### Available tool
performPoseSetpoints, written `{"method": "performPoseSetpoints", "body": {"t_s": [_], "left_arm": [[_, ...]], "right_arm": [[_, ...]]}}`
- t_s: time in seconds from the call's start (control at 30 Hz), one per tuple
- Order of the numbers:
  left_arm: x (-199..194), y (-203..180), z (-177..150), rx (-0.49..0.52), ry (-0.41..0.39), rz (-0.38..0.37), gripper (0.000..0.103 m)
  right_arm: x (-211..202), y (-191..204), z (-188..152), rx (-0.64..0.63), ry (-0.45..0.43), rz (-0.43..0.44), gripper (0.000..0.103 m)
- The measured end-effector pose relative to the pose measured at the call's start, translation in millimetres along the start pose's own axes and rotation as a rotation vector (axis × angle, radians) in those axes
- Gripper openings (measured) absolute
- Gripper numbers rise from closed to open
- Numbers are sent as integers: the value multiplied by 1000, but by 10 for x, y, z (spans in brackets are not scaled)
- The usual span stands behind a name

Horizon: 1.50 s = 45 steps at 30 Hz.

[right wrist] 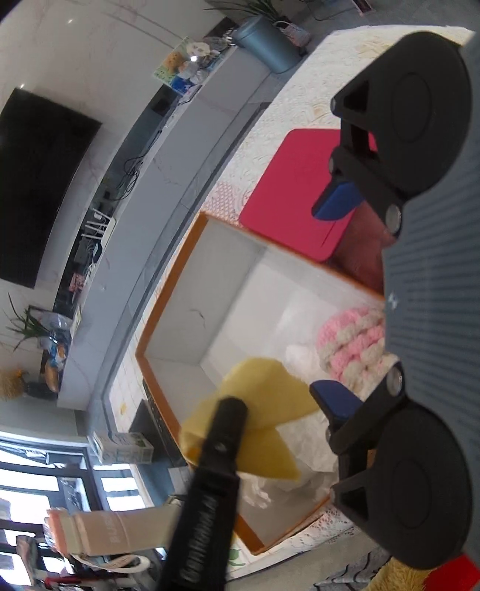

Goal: Organize soft objects
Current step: 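Release the knitted item from the right tool into the box while the left tool lowers the cloth, then move both open tools past the red container to the soft-item pile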

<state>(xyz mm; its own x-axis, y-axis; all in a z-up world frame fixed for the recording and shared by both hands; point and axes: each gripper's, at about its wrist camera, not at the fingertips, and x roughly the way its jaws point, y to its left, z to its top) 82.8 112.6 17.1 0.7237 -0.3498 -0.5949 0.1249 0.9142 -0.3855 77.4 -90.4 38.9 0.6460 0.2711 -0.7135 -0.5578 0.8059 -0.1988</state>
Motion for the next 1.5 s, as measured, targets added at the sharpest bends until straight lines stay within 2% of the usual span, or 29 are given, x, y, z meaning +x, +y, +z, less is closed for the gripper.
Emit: {"method": "performPoseSetpoints", "body": {"t_s": [0.13,0.33,0.43,0.47,0.53,0.6,0.67,0.73,0.77,0.83,0.97,1.1,1.27,1.4,1.5], "left_arm": [[43,-51,-33,33,21,1,2],[141,-130,-95,91,97,26,2],[113,-175,-116,117,83,34,7],[103,-188,-122,125,82,42,11],[85,-237,-138,161,76,61,34],[56,-305,-144,199,46,103,42],[36,-331,-142,203,28,133,56],[21,-341,-139,194,16,129,74],[8,-350,-140,201,4,121,77],[-22,-380,-150,211,-30,132,90],[-68,-478,-174,247,-96,202,90],[-77,-488,-152,237,-89,189,90],[-186,-563,-144,270,-144,222,91],[-237,-609,-129,254,-164,229,91],[-310,-662,-114,260,-187,239,91]], "right_arm": [[-11,-152,-9,59,-4,-9,92],[-43,-304,-74,152,-1,11,92],[-37,-306,-100,155,0,3,92],[-27,-298,-103,156,1,3,92],[-14,-285,-115,157,4,9,92],[-20,-291,-151,158,4,13,92],[-22,-270,-160,155,0,13,92],[-32,-261,-165,152,-2,17,92],[-38,-260,-165,152,-4,18,92],[-54,-271,-166,153,-6,18,92],[-74,-297,-174,154,-10,25,92],[-79,-292,-178,154,-15,30,92],[-73,-321,-195,173,-22,34,92],[-86,-410,-211,235,-28,82,92],[-130,-402,-231,222,-47,63,92]]}}
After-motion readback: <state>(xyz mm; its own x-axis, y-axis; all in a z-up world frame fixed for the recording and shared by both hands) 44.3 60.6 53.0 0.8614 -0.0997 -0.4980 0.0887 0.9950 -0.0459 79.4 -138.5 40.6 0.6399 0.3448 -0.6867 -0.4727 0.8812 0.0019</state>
